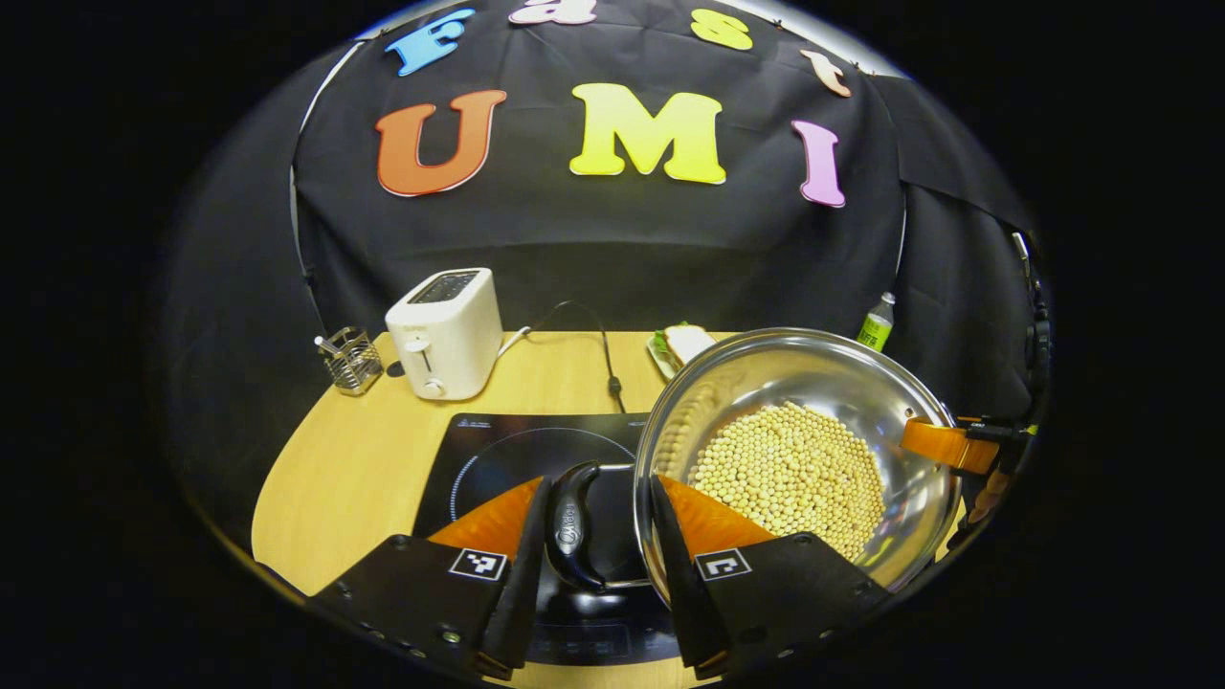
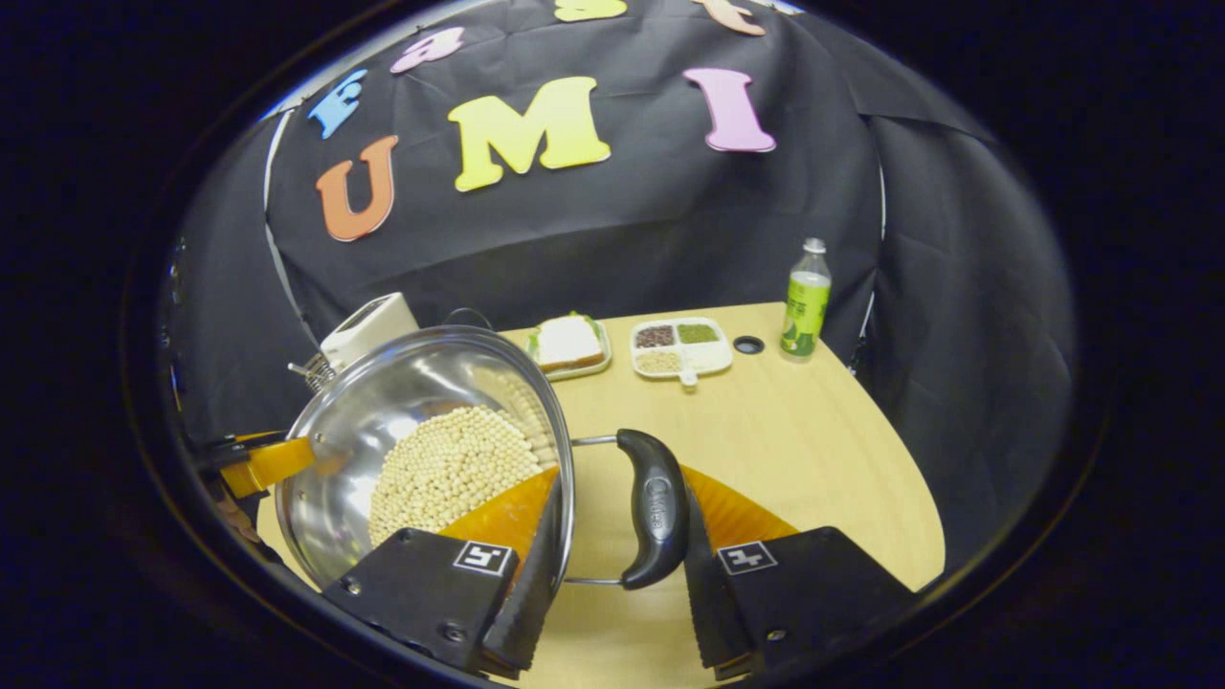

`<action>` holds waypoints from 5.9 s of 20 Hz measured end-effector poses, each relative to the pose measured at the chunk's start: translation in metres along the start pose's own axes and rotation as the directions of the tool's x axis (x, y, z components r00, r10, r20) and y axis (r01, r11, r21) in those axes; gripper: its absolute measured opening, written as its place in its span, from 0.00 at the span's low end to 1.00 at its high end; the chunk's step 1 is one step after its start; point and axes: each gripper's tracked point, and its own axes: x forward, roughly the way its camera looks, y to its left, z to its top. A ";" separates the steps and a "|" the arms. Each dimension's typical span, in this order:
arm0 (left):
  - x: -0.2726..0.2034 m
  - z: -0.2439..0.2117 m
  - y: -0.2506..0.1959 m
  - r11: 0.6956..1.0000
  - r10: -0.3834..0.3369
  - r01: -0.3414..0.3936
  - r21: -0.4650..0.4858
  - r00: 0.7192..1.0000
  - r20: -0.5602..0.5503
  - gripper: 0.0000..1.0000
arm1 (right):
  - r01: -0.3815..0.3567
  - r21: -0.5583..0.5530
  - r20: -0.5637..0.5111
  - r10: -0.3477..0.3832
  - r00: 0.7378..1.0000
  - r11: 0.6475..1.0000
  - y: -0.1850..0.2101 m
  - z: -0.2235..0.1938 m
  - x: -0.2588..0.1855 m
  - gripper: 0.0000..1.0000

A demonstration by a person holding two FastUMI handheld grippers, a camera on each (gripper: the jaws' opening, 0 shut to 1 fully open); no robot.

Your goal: First push the handle of the pot to place it horizontally, then grasp the pot with both hands and set it on the induction cooktop.

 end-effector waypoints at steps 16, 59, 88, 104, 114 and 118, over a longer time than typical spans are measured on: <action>0.033 0.007 0.147 0.988 0.143 -0.144 -0.064 0.990 -0.019 0.57 | -0.113 -0.032 -0.045 0.111 0.993 0.993 0.145 0.006 0.086 0.64; -0.023 0.038 0.143 0.964 0.256 -0.266 -0.001 0.928 0.269 0.95 | -0.167 -0.069 0.287 0.180 0.941 0.984 0.098 0.038 0.020 0.88; -0.323 0.079 -0.027 0.992 0.103 -0.129 -0.007 0.751 0.652 0.95 | 0.067 -0.002 0.699 -0.046 0.714 0.998 -0.038 0.058 -0.368 1.00; -0.333 0.057 -0.046 0.992 0.083 -0.124 0.012 0.734 0.674 0.95 | 0.042 -0.002 0.710 -0.028 0.704 0.999 -0.058 0.035 -0.375 0.96; -0.330 0.052 -0.042 0.993 0.100 -0.121 -0.016 0.742 0.663 0.95 | 0.029 -0.029 0.710 0.000 0.704 0.999 -0.047 0.029 -0.377 1.00; -0.331 0.050 -0.047 0.994 0.086 -0.113 -0.002 0.741 0.666 0.95 | 0.020 -0.045 0.719 0.019 0.694 0.999 -0.040 0.028 -0.383 0.95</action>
